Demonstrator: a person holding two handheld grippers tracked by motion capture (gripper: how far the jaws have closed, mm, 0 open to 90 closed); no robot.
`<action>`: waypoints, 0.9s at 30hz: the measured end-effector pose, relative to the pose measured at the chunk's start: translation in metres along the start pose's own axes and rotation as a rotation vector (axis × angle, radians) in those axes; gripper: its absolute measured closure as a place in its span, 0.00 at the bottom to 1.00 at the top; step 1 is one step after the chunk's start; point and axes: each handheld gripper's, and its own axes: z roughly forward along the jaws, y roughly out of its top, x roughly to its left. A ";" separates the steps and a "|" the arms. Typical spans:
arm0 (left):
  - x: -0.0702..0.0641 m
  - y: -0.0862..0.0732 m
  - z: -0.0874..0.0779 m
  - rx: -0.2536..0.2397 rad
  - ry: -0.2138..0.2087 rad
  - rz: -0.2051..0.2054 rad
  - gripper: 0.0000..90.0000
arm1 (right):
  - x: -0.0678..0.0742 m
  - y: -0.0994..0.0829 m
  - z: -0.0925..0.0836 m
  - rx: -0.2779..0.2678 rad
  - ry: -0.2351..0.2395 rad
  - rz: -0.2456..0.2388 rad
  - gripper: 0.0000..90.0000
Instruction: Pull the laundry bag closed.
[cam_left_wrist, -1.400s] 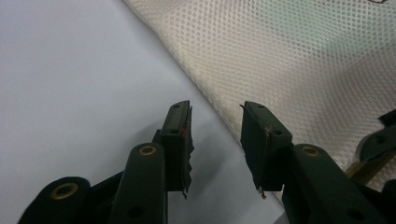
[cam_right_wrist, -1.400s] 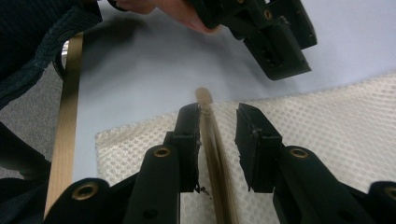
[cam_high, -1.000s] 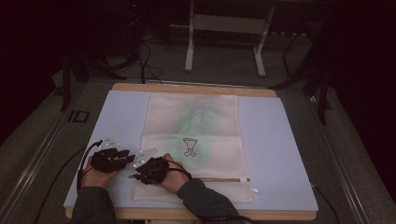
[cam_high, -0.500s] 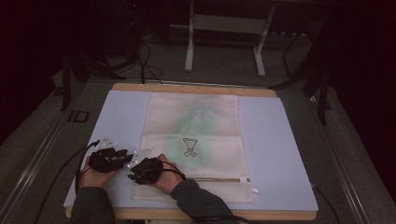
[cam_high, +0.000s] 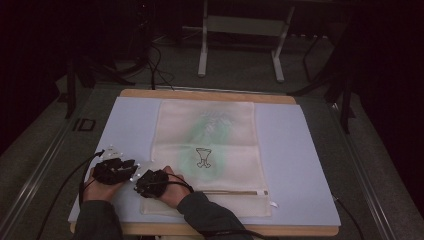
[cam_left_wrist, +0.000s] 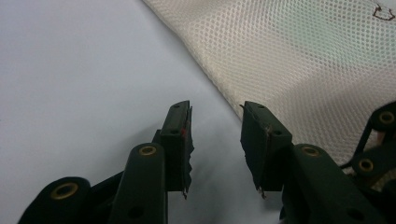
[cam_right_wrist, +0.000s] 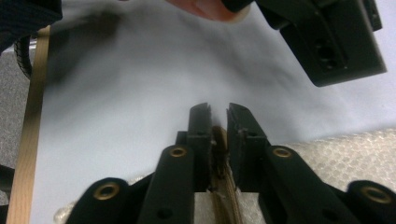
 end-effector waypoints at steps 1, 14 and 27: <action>0.000 0.000 0.000 0.001 0.000 0.001 0.69 | 0.001 0.001 0.000 0.005 -0.004 0.000 0.90; 0.001 0.000 -0.001 -0.001 0.001 -0.002 0.69 | 0.002 0.004 -0.012 -0.048 -0.010 -0.001 0.90; -0.001 0.000 0.000 -0.002 -0.005 0.006 0.70 | -0.002 -0.022 -0.036 -0.047 0.019 0.012 0.90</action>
